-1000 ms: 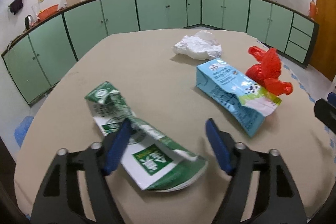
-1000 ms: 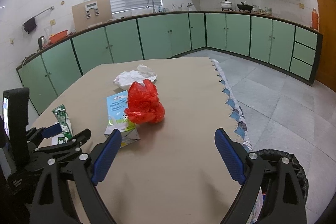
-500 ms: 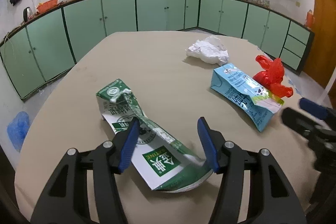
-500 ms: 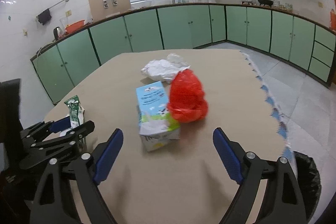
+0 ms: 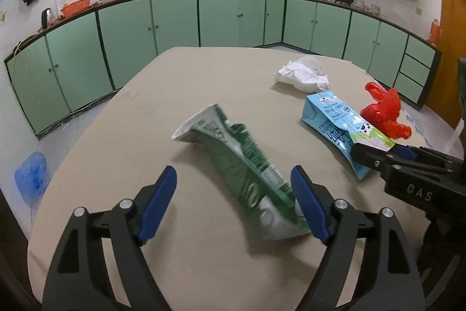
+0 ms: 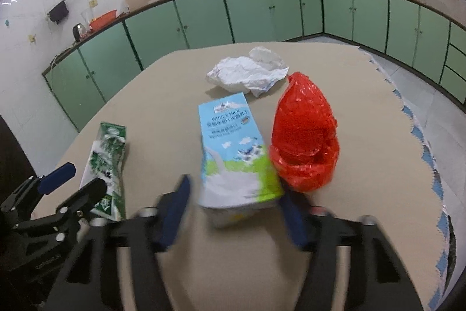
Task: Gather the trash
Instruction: 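Grasp the white-blue milk carton with the right gripper, then grasp the green-white carton with the left gripper while the right holds the milk carton, then lift and carry both cartons over the black bin, then open both grippers over the black bin to drop the cartons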
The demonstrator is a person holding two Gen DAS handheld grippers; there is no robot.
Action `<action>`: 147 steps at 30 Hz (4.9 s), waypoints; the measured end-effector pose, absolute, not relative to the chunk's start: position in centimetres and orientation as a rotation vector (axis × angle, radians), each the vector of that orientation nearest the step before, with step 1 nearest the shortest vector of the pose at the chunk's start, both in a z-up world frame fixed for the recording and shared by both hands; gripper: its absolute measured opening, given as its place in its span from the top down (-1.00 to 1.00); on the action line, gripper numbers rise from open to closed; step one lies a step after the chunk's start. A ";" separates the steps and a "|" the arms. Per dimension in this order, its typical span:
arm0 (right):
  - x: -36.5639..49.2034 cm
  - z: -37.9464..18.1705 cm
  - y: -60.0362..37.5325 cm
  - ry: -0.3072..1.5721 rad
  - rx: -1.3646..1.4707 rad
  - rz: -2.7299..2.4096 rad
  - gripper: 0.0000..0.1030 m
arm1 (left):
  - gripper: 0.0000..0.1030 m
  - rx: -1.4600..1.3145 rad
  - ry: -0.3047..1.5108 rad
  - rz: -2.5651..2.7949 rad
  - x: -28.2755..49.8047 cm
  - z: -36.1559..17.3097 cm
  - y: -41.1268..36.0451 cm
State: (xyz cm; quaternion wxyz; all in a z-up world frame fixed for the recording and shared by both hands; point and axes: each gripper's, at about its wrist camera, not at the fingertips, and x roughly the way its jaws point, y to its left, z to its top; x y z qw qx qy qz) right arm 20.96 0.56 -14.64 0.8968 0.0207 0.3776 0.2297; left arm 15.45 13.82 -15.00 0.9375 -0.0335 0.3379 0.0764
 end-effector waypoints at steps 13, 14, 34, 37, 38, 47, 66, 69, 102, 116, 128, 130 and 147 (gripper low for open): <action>19.7 -14.8 -0.6 0.771 0.048 0.460 0.08 | -0.67 -0.094 0.753 0.176 17.9 -16.1 13.8; 19.7 -14.8 -0.5 0.770 0.044 0.458 0.08 | -0.66 -0.098 0.753 0.173 17.9 -16.0 13.8; 20.3 -15.1 -0.1 0.781 0.031 0.463 -0.03 | 0.41 -0.095 0.731 0.157 17.7 -15.7 15.1; 20.9 -15.3 0.2 0.804 0.033 0.469 -0.14 | 0.22 -0.095 0.749 0.163 18.2 -15.9 15.0; 21.1 -15.4 0.3 0.819 0.031 0.463 -0.13 | 0.19 -0.109 0.764 0.161 18.4 -16.2 15.1; 19.8 -14.4 -0.2 0.766 0.043 0.472 0.05 | 0.45 -0.158 0.764 0.153 18.4 -16.0 15.7; 16.3 -14.2 -1.4 0.790 0.047 0.511 -0.29 | 0.45 -0.094 0.762 0.099 15.9 -15.2 13.9; 16.9 -14.1 -0.9 0.777 0.036 0.493 -0.32 | 0.46 -0.088 0.763 0.097 16.1 -15.1 14.1; 13.7 -4.7 -5.6 0.542 0.076 0.482 0.28 | 0.46 -0.060 0.599 -0.052 15.6 -8.3 8.6; 11.2 -3.9 -18.9 0.501 0.151 0.177 0.30 | 0.46 0.002 0.570 -0.329 17.2 -7.6 -4.4; 8.8 -5.8 -27.6 0.520 0.211 -0.032 0.31 | 0.46 0.060 0.566 -0.548 17.4 -9.3 -16.0; 8.6 -6.4 -28.8 0.528 0.225 -0.056 0.31 | 0.46 0.068 0.568 -0.574 17.5 -9.6 -17.0; 7.9 -11.7 -34.1 0.630 0.313 -0.168 0.55 | -0.09 0.146 0.685 -0.653 20.5 -14.4 -23.5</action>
